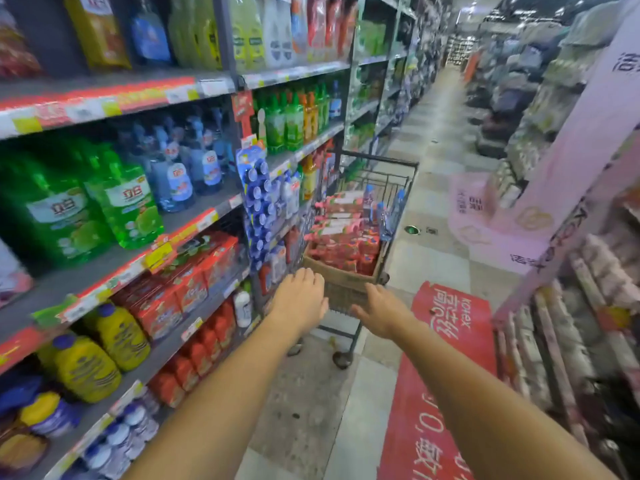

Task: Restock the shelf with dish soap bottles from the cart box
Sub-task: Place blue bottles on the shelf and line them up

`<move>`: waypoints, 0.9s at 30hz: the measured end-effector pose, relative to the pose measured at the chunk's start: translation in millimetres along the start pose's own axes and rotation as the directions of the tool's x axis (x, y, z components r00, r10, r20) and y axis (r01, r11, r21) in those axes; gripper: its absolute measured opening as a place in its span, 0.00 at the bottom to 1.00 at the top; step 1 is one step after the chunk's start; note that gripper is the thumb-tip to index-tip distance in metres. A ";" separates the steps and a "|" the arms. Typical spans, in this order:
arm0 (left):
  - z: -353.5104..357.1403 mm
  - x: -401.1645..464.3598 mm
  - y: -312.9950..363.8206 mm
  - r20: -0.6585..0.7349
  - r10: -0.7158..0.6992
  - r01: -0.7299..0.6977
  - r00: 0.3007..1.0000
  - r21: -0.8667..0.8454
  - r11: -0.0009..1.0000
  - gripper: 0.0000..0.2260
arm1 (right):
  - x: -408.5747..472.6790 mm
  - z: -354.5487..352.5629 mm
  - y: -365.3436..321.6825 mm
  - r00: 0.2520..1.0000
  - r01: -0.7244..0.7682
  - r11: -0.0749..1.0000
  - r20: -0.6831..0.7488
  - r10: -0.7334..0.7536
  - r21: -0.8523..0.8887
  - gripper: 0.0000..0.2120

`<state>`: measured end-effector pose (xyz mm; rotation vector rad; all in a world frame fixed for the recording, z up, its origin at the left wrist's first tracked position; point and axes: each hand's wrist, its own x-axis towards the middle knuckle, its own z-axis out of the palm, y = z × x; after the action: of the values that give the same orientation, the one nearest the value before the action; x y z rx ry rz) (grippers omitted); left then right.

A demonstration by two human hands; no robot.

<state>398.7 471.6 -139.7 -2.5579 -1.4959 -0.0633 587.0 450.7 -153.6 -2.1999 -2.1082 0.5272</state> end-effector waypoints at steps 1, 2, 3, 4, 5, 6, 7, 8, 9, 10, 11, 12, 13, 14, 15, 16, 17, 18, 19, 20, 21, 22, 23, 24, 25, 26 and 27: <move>2.3 18.1 11.1 0.000 0.009 -0.009 1.000 -0.001 1.000 0.20 | 8.7 -5.4 16.3 1.000 -0.005 1.000 -0.006 0.005 0.003 0.30; 4.1 33.8 21.2 -0.001 0.011 -0.011 1.000 -0.008 1.000 0.20 | 15.7 -10.3 31.1 1.000 -0.010 1.000 -0.007 0.011 0.009 0.30; 6.4 47.3 31.6 0.001 0.011 -0.011 1.000 -0.019 1.000 0.20 | 20.6 -14.0 45.9 1.000 -0.018 1.000 -0.003 0.018 0.019 0.30; 9.3 59.7 42.6 0.001 0.014 -0.014 1.000 -0.029 0.999 0.20 | 24.5 -16.3 60.9 1.000 -0.025 0.999 -0.001 0.025 0.027 0.31; 12.3 72.0 53.4 0.002 0.023 -0.023 1.000 -0.037 0.999 0.20 | 28.9 -18.0 76.7 0.999 -0.033 0.999 -0.001 0.033 0.033 0.31; 14.7 84.0 63.7 0.008 0.034 -0.034 0.999 -0.047 0.998 0.20 | 32.8 -21.2 91.4 0.999 -0.043 0.998 -0.002 0.044 0.035 0.30; 16.6 95.5 72.9 0.016 0.044 -0.043 0.999 -0.056 0.997 0.20 | 37.2 -24.3 105.3 0.998 -0.059 0.997 0.001 0.059 0.044 0.29; 17.5 106.5 80.8 0.020 0.054 -0.053 0.998 -0.064 0.997 0.20 | 42.3 -27.8 117.5 0.997 -0.072 0.996 0.004 0.072 0.052 0.29; 17.9 118.0 87.5 0.019 0.064 -0.063 0.998 -0.068 0.996 0.19 | 48.5 -31.7 128.5 0.997 -0.083 0.995 0.005 0.082 0.060 0.29; 18.1 130.1 93.0 0.015 0.073 -0.072 0.997 -0.070 0.995 0.19 | 56.9 -35.6 138.5 0.996 -0.088 0.994 0.002 0.088 0.065 0.31; 18.5 142.9 97.5 0.011 0.082 -0.081 0.997 -0.072 0.994 0.19 | 66.3 -39.7 146.9 0.996 -0.092 0.993 -0.004 0.093 0.070 0.32; 19.6 155.7 101.4 0.010 0.088 -0.087 0.996 -0.074 0.993 0.18 | 75.9 -43.2 154.1 0.995 -0.095 0.993 -0.009 0.096 0.075 0.33; 22.7 168.0 104.8 0.016 0.095 -0.093 0.995 -0.076 0.993 0.18 | 85.6 -44.8 161.1 0.995 -0.097 0.992 -0.011 0.098 0.081 0.34; 27.2 180.1 107.9 0.028 0.100 -0.098 0.995 -0.079 0.992 0.17 | 94.7 -45.2 167.2 0.995 -0.093 0.992 -0.013 0.094 0.086 0.34; 33.4 192.9 110.2 0.042 0.105 -0.102 0.994 -0.081 0.992 0.17 | 103.9 -44.3 173.1 0.996 -0.091 0.992 -0.011 0.093 0.092 0.34; 40.2 206.3 112.0 0.058 0.109 -0.104 0.992 -0.080 0.991 0.18 | 112.8 -43.5 178.8 0.996 -0.093 0.991 -0.006 0.094 0.097 0.34; 47.5 220.8 114.0 0.075 0.109 -0.103 0.991 -0.080 0.991 0.18 | 122.7 -42.5 185.3 0.995 -0.099 0.990 0.002 0.099 0.100 0.34; 54.8 236.7 116.1 0.089 0.108 -0.100 0.990 -0.082 0.992 0.18 | 134.3 -41.6 193.3 0.994 -0.106 0.989 0.010 0.106 0.101 0.33; 62.2 253.9 118.2 0.096 0.109 -0.101 0.989 -0.083 0.991 0.18 | 147.6 -41.0 202.8 0.994 -0.113 0.989 0.019 0.112 0.099 0.33; 69.1 271.8 120.6 0.098 0.116 -0.107 0.988 -0.085 0.991 0.19 | 162.5 -41.3 213.7 0.993 -0.120 0.988 0.026 0.118 0.093 0.33; 75.6 290.8 122.2 0.093 0.129 -0.120 0.987 -0.087 0.989 0.19 | 179.0 -42.8 225.1 0.991 -0.132 0.987 0.028 0.130 0.087 0.32; 81.2 310.4 123.5 0.087 0.139 -0.131 0.986 -0.095 0.987 0.19 | 195.8 -45.6 236.6 0.989 -0.147 0.986 0.027 0.145 0.082 0.32; 87.1 330.1 123.8 0.081 0.146 -0.137 0.986 -0.108 0.985 0.19 | 212.5 -48.8 247.4 0.986 -0.164 0.983 0.030 0.162 0.077 0.32; 91.1 349.2 123.2 0.075 0.149 -0.139 0.986 -0.127 0.982 0.18 | 229.5 -52.1 257.1 0.984 -0.178 0.982 0.037 0.175 0.071 0.32; 94.9 368.5 121.4 0.071 0.147 -0.135 0.987 -0.148 0.980 0.17 | 247.6 -55.1 265.8 0.981 -0.188 0.980 0.052 0.185 0.063 0.32; 97.7 387.0 118.0 0.074 0.139 -0.125 0.988 -0.170 0.977 0.17 | 266.1 -58.0 273.4 0.979 -0.197 0.979 0.071 0.193 0.057 0.33; 100.4 405.3 114.2 0.083 0.124 -0.107 0.989 -0.189 0.976 0.17 | 284.8 -60.8 279.9 0.976 -0.204 0.978 0.092 0.199 0.050 0.33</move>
<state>692.5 783.2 -202.5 -2.8273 -1.4305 -0.0697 876.4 721.7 -230.8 -2.4131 -1.8902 0.6996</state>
